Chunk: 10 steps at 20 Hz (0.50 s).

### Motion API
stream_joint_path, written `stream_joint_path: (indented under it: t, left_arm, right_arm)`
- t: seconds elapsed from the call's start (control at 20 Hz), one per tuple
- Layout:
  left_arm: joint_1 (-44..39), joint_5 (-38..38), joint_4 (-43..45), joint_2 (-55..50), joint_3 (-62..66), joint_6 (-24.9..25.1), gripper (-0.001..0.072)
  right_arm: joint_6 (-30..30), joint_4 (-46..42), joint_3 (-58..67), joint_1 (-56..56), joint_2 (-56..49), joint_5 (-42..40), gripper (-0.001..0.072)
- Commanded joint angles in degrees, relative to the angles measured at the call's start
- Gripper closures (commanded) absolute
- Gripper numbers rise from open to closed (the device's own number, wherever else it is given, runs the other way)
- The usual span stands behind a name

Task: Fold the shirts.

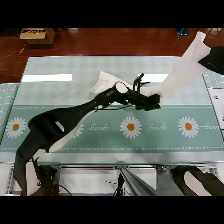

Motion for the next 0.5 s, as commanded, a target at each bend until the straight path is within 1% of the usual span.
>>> stream_joint_path:
  t: [0.0, 0.05, 0.15, 0.25, 0.3, 0.35, 0.45]
  left_arm:
    - [-3.7, 3.5, -3.8, -0.4, 0.0, 3.2, 0.0691]
    - [-3.2, 0.5, -3.8, 0.8, 0.0, 6.7, 0.0691]
    - [-1.6, -2.5, -2.8, 4.3, 0.0, 10.0, 0.0691]
    - [1.1, -1.8, 2.7, 8.5, 0.0, 9.9, 0.0691]
    - [2.7, -1.4, 6.0, 10.1, 0.0, 9.1, 0.0691]
    - [4.3, -1.0, 9.6, 11.0, 0.0, 6.9, 0.0691]
    - [6.5, -1.1, 11.7, 10.1, -0.2, 3.4, 0.0691]
  right_arm:
    - [0.3, -3.1, 0.0, 0.0, 2.1, 1.3, 0.0675]
    - [0.3, -5.4, 0.0, 0.0, 2.1, 1.4, 0.0675]
    - [0.3, -9.2, 0.0, 0.0, 2.1, 1.2, 0.0676]
    - [0.3, -10.2, 0.0, 0.0, 2.1, 1.2, 0.0676]
    - [0.1, -10.2, 0.0, 0.0, 2.1, 1.1, 0.0676]
    - [0.1, -10.2, 0.0, 0.0, 2.1, 0.9, 0.0676]
    - [-0.2, -9.8, 0.0, 0.0, 2.1, 0.9, 0.0677]
